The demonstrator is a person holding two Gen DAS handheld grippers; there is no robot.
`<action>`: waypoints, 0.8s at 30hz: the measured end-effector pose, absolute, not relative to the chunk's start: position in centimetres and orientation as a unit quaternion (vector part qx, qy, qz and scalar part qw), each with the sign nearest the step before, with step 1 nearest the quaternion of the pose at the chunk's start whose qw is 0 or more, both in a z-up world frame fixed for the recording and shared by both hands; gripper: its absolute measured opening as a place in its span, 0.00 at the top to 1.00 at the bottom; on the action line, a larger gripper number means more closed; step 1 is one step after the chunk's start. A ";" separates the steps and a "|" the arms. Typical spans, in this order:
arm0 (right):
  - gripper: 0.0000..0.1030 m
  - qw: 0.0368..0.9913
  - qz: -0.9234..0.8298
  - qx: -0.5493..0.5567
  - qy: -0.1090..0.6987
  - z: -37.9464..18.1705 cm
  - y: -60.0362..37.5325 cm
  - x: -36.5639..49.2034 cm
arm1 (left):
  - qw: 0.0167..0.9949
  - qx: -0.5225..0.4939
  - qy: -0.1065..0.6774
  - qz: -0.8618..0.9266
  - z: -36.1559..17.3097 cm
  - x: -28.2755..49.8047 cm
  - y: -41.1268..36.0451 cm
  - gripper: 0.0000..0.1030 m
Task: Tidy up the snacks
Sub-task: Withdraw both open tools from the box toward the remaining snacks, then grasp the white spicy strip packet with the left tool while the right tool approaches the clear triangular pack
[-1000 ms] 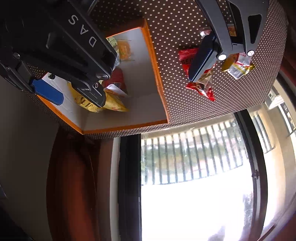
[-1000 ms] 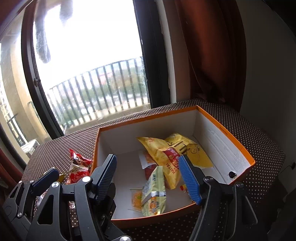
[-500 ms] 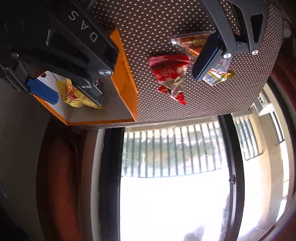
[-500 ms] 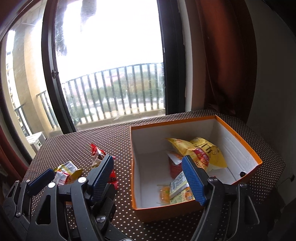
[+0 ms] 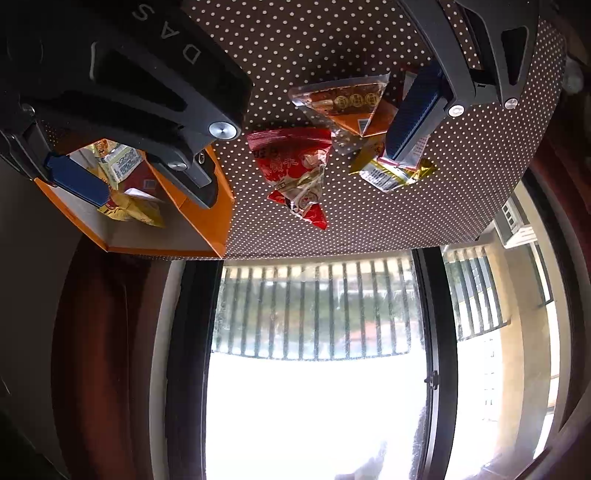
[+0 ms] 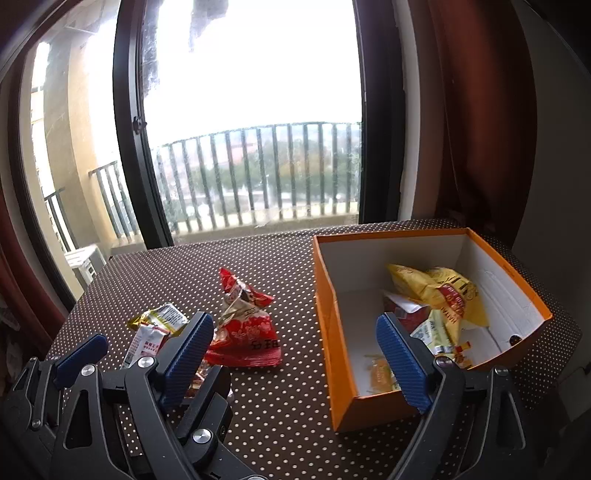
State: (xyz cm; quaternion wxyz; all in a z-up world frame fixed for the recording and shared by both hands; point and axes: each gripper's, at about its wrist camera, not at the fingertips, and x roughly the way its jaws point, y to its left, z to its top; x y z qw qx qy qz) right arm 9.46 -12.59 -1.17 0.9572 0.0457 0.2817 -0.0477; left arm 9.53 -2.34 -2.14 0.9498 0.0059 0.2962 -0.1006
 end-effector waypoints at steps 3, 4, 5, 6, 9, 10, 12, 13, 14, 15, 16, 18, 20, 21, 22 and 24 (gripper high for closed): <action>0.10 0.957 -0.042 0.039 0.284 -1.9 -11.5 9.9 | 0.950 -0.001 0.297 -0.096 -3.0 9.7 -1.3 0.01; 0.10 0.957 -0.041 0.036 0.284 -2.2 -11.2 10.0 | 0.950 -0.004 0.298 -0.094 -3.4 9.8 -0.9 0.01; 0.10 0.957 -0.038 0.034 0.285 -2.5 -10.8 10.2 | 0.950 -0.006 0.298 -0.091 -3.7 9.8 -0.5 0.01; 0.10 0.957 -0.035 0.033 0.286 -2.8 -10.4 10.3 | 0.950 -0.006 0.298 -0.088 -4.1 9.9 -0.2 0.01; 0.10 0.956 -0.023 0.031 0.290 -3.9 -9.5 10.9 | 0.951 -0.005 0.298 -0.077 -4.9 9.9 0.8 0.01; 0.10 0.956 -0.020 0.030 0.292 -4.3 -9.3 11.1 | 0.952 -0.004 0.299 -0.074 -5.1 10.0 1.1 0.01; 0.10 0.955 -0.014 0.028 0.296 -5.0 -8.7 11.6 | 0.951 -0.007 0.301 -0.068 -5.7 10.2 1.8 0.02; 0.10 0.955 -0.011 0.027 0.297 -5.3 -8.4 11.7 | 0.951 -0.008 0.302 -0.066 -6.0 10.3 2.1 0.01; 0.10 0.955 -0.007 0.026 0.297 -5.6 -8.0 11.9 | 0.951 -0.011 0.304 -0.062 -6.3 10.4 2.5 0.02; 0.10 0.954 -0.004 0.025 0.297 -5.9 -7.7 12.1 | 0.950 -0.012 0.306 -0.060 -6.6 10.5 2.7 0.02; 0.10 0.954 0.000 0.025 0.298 -6.2 -7.4 12.3 | 0.950 -0.013 0.308 -0.058 -6.9 10.6 3.0 0.02; 0.10 0.952 0.008 0.022 0.304 -6.9 -6.7 12.7 | 0.948 -0.015 0.312 -0.056 -7.5 10.8 3.7 0.02; 0.10 0.951 0.016 0.018 0.309 -7.6 -6.1 12.9 | 0.947 -0.013 0.316 -0.053 -8.1 10.9 4.2 0.02; 0.10 0.950 0.022 0.016 0.310 -7.9 -5.7 13.0 | 0.947 -0.010 0.317 -0.050 -8.4 11.0 4.5 0.02; 0.10 0.950 0.027 0.015 0.310 -8.1 -5.4 13.1 | 0.947 -0.007 0.318 -0.047 -8.7 11.1 4.8 0.02; 0.10 0.949 0.035 0.015 0.314 -8.7 -4.9 13.4 | 0.946 -0.001 0.323 -0.039 -9.1 11.5 5.3 0.02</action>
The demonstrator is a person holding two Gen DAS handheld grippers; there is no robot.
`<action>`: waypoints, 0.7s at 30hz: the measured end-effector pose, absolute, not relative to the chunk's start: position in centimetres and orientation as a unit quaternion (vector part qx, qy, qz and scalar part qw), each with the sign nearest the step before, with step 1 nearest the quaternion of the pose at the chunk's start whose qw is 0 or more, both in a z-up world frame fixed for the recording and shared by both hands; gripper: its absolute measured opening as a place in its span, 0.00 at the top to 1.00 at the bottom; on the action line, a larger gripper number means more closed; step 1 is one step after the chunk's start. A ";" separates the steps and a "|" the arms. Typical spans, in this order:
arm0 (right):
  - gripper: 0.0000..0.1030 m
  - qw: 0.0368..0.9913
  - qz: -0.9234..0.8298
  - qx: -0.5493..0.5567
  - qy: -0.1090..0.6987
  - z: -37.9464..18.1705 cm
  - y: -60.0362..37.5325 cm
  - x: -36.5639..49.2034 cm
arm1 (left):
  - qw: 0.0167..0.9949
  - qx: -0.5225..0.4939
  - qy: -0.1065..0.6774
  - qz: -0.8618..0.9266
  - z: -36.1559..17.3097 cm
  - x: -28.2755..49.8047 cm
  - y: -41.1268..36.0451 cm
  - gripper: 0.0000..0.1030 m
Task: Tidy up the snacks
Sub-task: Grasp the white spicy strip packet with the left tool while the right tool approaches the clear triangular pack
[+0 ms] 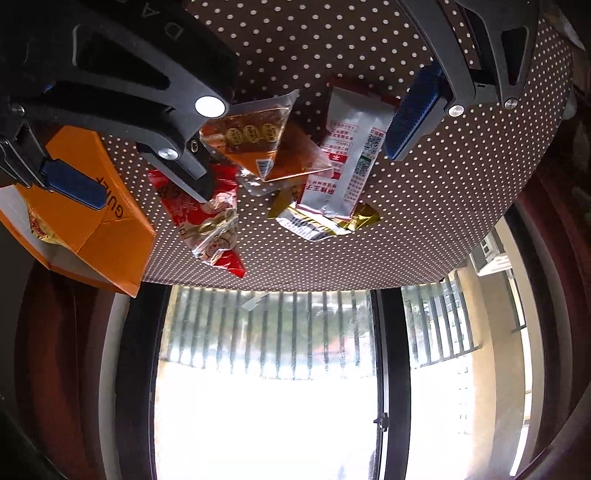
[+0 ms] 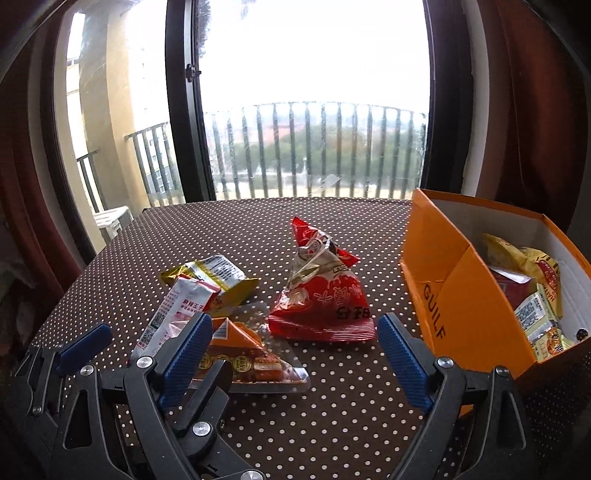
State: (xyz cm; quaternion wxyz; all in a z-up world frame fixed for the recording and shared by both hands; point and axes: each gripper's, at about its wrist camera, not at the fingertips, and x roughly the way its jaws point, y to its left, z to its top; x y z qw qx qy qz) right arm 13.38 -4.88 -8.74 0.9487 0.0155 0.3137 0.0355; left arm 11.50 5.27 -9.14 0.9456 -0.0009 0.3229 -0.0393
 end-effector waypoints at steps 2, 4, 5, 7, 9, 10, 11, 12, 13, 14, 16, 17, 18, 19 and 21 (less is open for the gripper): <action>0.10 0.946 0.044 0.019 0.321 -9.3 -4.5 13.8 | 0.943 0.006 0.331 -0.028 -9.7 12.0 5.9 0.02; 0.10 0.943 0.049 0.020 0.330 -9.9 -4.1 14.2 | 0.941 0.012 0.339 -0.013 -10.3 12.7 6.7 0.02; 0.10 0.941 0.050 0.020 0.333 -10.1 -3.9 14.5 | 0.939 0.015 0.342 -0.007 -10.5 13.1 7.0 0.02; 0.10 0.939 0.048 0.019 0.340 -10.6 -3.6 15.0 | 0.937 0.020 0.350 0.000 -11.1 13.8 7.6 0.02; 0.10 0.936 0.049 0.021 0.347 -11.1 -3.3 15.5 | 0.934 0.021 0.357 0.000 -11.5 14.3 8.0 0.02; 0.10 0.935 0.050 0.022 0.351 -11.4 -3.3 15.7 | 0.932 0.022 0.363 -0.001 -11.8 14.6 8.2 0.02; 0.10 0.933 0.050 0.022 0.355 -11.6 -3.1 16.0 | 0.929 0.021 0.370 -0.003 -12.1 14.9 8.3 0.02; 0.10 0.932 0.050 0.023 0.359 -11.9 -2.9 16.2 | 0.926 0.019 0.376 -0.003 -12.4 15.2 8.5 0.05; 0.10 0.930 0.050 0.024 0.362 -12.1 -2.8 16.4 | 0.924 0.018 0.383 -0.004 -12.8 15.4 8.5 0.06; 0.10 0.929 0.050 0.022 0.366 -12.4 -2.6 16.7 | 0.920 0.018 0.391 -0.007 -13.1 15.7 8.5 0.07; 0.10 0.926 0.052 0.021 0.374 -12.9 -2.4 17.1 | 0.916 0.017 0.400 -0.012 -13.7 16.0 8.6 0.07; 0.10 0.924 0.054 0.024 0.378 -13.1 -2.3 17.3 | 0.917 0.015 0.399 -0.012 -13.8 16.1 8.7 0.07; 0.10 0.922 0.056 0.029 0.382 -13.3 -2.3 17.6 | 0.917 0.015 0.399 -0.011 -13.9 16.2 8.8 0.07; 0.10 0.920 0.057 0.034 0.386 -13.4 -2.2 17.8 | 0.916 0.014 0.400 -0.011 -14.0 16.4 8.8 0.08; 0.10 0.916 0.058 0.038 0.394 -13.8 -2.1 18.3 | 0.913 0.013 0.408 -0.011 -14.3 16.7 8.8 0.11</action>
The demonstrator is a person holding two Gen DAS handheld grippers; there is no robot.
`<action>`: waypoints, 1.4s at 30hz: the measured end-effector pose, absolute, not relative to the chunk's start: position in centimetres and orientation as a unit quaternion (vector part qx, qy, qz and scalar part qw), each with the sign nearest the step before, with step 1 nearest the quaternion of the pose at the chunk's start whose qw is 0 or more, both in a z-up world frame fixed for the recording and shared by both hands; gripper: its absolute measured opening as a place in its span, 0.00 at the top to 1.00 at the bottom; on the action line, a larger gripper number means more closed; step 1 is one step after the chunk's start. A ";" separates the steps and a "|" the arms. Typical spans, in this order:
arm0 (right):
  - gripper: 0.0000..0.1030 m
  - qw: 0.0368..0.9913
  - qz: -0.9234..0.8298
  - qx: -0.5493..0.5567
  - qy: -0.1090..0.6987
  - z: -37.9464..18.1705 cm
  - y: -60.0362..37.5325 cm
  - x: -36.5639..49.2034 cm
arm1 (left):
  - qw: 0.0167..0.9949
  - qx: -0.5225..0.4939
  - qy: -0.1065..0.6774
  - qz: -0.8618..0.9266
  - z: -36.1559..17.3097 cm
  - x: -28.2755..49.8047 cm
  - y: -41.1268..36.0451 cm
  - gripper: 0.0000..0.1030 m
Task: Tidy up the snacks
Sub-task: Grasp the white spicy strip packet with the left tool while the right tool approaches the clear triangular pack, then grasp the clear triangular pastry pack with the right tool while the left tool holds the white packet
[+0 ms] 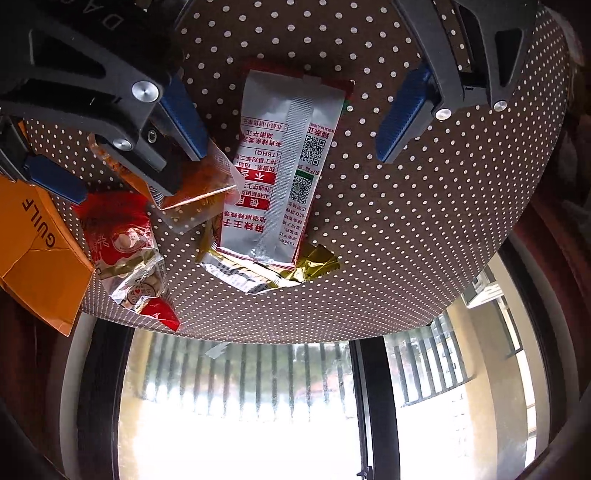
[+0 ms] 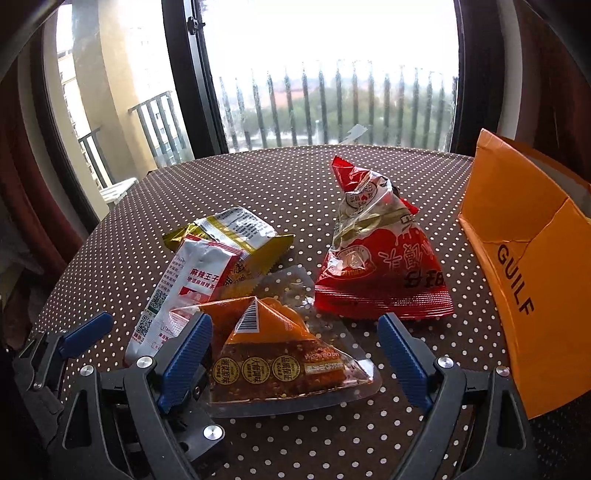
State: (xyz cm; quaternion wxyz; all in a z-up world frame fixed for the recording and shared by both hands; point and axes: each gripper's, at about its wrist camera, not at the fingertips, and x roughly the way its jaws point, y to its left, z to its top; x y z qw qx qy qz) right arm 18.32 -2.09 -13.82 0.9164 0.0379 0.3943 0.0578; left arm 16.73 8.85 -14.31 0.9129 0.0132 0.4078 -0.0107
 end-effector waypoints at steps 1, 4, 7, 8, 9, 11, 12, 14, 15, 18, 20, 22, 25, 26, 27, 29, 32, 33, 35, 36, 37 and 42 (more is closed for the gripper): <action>0.10 0.915 0.057 0.036 0.399 -14.0 -2.0 18.5 | 0.912 0.014 0.410 -0.012 -14.4 16.8 8.7 0.11; 0.10 0.912 0.059 0.042 0.404 -14.4 -1.8 18.9 | 0.911 0.013 0.412 -0.019 -14.5 16.9 8.7 0.14; 0.10 0.910 0.056 0.041 0.409 -14.7 -1.5 19.3 | 0.908 0.013 0.417 -0.028 -14.6 16.8 8.6 0.21; 0.10 0.909 0.057 0.041 0.412 -14.8 -1.5 19.4 | 0.907 0.012 0.419 -0.033 -14.6 16.8 8.7 0.23; 0.10 0.907 0.057 0.041 0.415 -14.9 -1.5 19.5 | 0.906 0.009 0.422 -0.040 -14.7 16.8 8.7 0.28; 0.10 0.901 0.058 0.045 0.427 -15.3 -1.5 19.7 | 0.898 0.004 0.437 -0.049 -15.2 17.0 8.7 0.36; 0.10 0.897 0.055 0.049 0.435 -15.5 -1.5 19.9 | 0.900 0.007 0.434 -0.041 -15.1 16.9 8.6 0.44; 0.10 0.899 0.043 0.055 0.432 -15.6 -1.7 19.9 | 0.901 0.007 0.432 -0.039 -15.0 16.8 8.5 0.48; 0.10 0.900 0.043 0.053 0.431 -15.5 -1.6 19.9 | 0.901 0.008 0.432 -0.038 -15.0 16.7 8.4 0.49; 0.10 0.899 0.048 0.049 0.433 -15.5 -1.6 19.8 | 0.902 0.010 0.429 -0.035 -15.1 16.4 8.3 0.50; 0.14 0.897 0.054 0.043 0.437 -15.5 -1.6 19.8 | 0.905 0.019 0.424 -0.030 -15.1 16.0 8.0 0.50; 0.16 0.896 0.058 0.040 0.439 -15.5 -1.4 19.9 | 0.906 0.025 0.421 -0.025 -15.1 15.7 7.7 0.51; 0.19 0.897 0.061 0.035 0.436 -15.6 -1.3 19.3 | 0.906 0.026 0.421 -0.022 -15.0 15.3 7.6 0.51; 0.19 0.897 0.063 0.035 0.436 -15.5 -1.3 19.1 | 0.906 0.022 0.422 -0.023 -14.9 15.2 7.6 0.51; 0.20 0.897 0.065 0.034 0.436 -15.5 -1.4 18.9 | 0.905 0.019 0.424 -0.023 -14.9 15.0 7.7 0.51; 0.21 0.897 0.068 0.032 0.436 -15.5 -1.5 18.5 | 0.905 0.011 0.425 -0.023 -14.9 14.6 7.7 0.51; 0.23 0.898 0.069 0.030 0.434 -15.4 -1.7 17.8 | 0.904 -0.002 0.427 -0.026 -14.9 14.1 7.8 0.52; 0.24 0.898 0.068 0.028 0.433 -15.3 -1.8 17.6 | 0.904 -0.004 0.426 -0.026 -14.9 13.9 7.8 0.52; 0.26 0.898 0.068 0.031 0.433 -15.1 -2.0 17.1 | 0.905 -0.007 0.425 -0.026 -14.7 13.7 7.7 0.52; 0.26 0.898 0.068 0.033 0.434 -15.1 -2.2 17.0 | 0.905 -0.009 0.425 -0.027 -14.6 13.5 7.6 0.52; 0.27 0.898 0.068 0.036 0.434 -15.0 -2.4 16.8 | 0.905 -0.010 0.425 -0.027 -14.6 13.4 7.6 0.52; 0.32 0.898 0.067 0.037 0.433 -14.7 -2.8 15.9 | 0.908 -0.007 0.418 -0.025 -14.2 12.3 7.1 0.52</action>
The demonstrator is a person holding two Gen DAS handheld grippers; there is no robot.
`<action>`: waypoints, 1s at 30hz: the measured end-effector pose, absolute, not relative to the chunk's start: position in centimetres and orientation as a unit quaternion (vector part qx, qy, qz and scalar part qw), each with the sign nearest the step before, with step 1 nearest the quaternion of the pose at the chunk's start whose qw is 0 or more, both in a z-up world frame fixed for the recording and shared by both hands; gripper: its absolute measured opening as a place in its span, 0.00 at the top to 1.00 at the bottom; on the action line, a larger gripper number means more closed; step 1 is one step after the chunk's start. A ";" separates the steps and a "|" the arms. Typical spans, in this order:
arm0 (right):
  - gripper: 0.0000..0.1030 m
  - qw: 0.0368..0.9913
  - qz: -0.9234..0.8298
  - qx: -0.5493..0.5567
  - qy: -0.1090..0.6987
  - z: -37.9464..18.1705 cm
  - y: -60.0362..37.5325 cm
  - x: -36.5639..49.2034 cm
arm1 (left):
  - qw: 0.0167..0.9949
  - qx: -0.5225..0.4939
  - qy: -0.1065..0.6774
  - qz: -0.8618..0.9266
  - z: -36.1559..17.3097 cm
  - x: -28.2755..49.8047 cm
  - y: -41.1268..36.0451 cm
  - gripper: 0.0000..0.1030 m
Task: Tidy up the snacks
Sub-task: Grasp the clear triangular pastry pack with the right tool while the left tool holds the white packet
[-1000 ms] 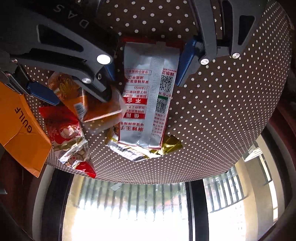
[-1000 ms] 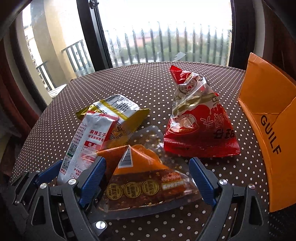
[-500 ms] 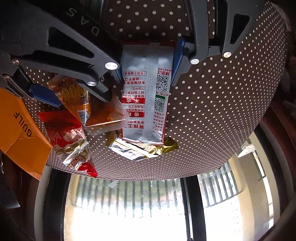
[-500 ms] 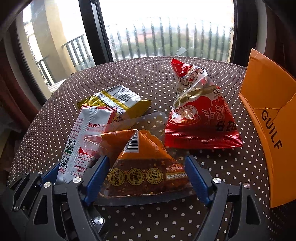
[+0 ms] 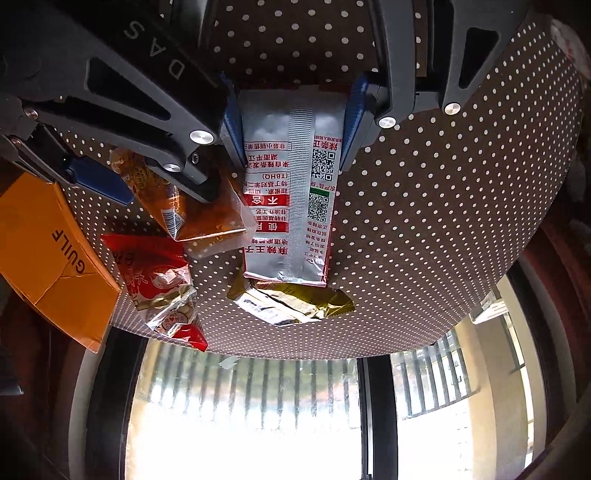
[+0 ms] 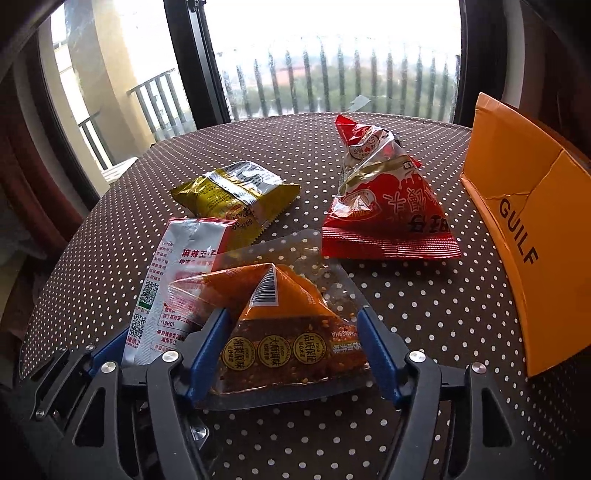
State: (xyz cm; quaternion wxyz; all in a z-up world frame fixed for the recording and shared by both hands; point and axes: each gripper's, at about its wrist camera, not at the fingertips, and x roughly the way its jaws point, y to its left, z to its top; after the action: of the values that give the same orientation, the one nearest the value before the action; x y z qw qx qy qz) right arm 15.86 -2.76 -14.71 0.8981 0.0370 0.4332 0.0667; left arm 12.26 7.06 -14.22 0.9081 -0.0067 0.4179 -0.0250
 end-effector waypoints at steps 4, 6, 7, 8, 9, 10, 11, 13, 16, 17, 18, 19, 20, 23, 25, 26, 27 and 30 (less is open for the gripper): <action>0.49 0.905 0.076 0.037 0.417 -13.9 -2.9 15.1 | 0.912 -0.021 0.409 -0.031 -13.6 11.4 7.1 0.52; 0.68 0.911 0.077 0.033 0.404 -13.1 -2.8 14.6 | 0.916 -0.020 0.399 -0.025 -13.0 11.0 7.1 0.52; 0.83 0.910 0.079 0.032 0.406 -13.0 -2.8 14.6 | 0.917 -0.015 0.397 -0.022 -12.8 10.9 7.0 0.53; 0.86 0.907 0.082 0.038 0.411 -13.1 -2.8 14.8 | 0.918 -0.015 0.396 -0.023 -12.8 10.9 6.9 0.53; 0.86 0.907 0.081 0.043 0.411 -13.1 -3.0 14.8 | 0.918 -0.017 0.397 -0.024 -12.7 10.8 6.9 0.53; 0.86 0.907 0.081 0.046 0.411 -13.1 -3.1 14.6 | 0.918 -0.017 0.396 -0.025 -12.6 10.6 6.8 0.52; 0.86 0.907 0.082 0.048 0.410 -13.0 -3.1 14.5 | 0.918 -0.018 0.395 -0.024 -12.6 10.4 6.8 0.52; 0.86 0.907 0.082 0.055 0.409 -13.1 -3.3 14.3 | 0.918 -0.017 0.394 -0.023 -12.5 10.2 6.8 0.52; 0.85 0.908 0.079 0.059 0.407 -13.1 -3.5 14.0 | 0.919 -0.015 0.393 -0.025 -12.4 9.6 6.7 0.52; 0.83 0.908 0.077 0.055 0.407 -13.0 -3.5 13.8 | 0.919 -0.013 0.393 -0.026 -12.5 9.5 6.7 0.52; 0.81 0.909 0.073 0.049 0.408 -13.1 -3.5 13.7 | 0.918 -0.012 0.394 -0.028 -12.5 9.5 6.7 0.52; 0.73 0.908 0.069 0.046 0.411 -13.1 -3.5 13.7 | 0.918 -0.011 0.396 -0.028 -12.7 9.5 6.6 0.53; 0.60 0.906 0.064 0.047 0.416 -13.2 -3.6 13.7 | 0.917 -0.010 0.397 -0.028 -12.8 9.5 6.7 0.52; 0.23 0.904 0.050 0.064 0.420 -13.6 -4.1 13.7 | 0.916 -0.012 0.399 -0.031 -13.0 9.4 6.8 0.52; 0.23 0.903 0.041 0.064 0.422 -13.9 -3.9 13.8 | 0.916 -0.006 0.400 -0.029 -13.2 9.5 6.9 0.52; 0.23 0.901 0.039 0.063 0.427 -14.0 -3.8 13.9 | 0.916 -0.005 0.401 -0.027 -13.3 9.5 7.1 0.52; 0.22 0.899 0.037 0.061 0.432 -14.1 -3.6 14.0 | 0.915 -0.005 0.402 -0.027 -13.3 9.6 7.2 0.52; 0.19 0.902 0.030 0.051 0.428 -14.3 -2.9 14.3 | 0.915 -0.008 0.403 -0.021 -13.5 9.8 8.0 0.52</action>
State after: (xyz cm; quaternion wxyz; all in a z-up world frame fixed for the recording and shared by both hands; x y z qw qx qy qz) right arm 14.32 -2.91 -14.32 0.9021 0.0507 0.4275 0.0304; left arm 9.76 7.98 -13.54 0.9147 -0.0081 0.4034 -0.0205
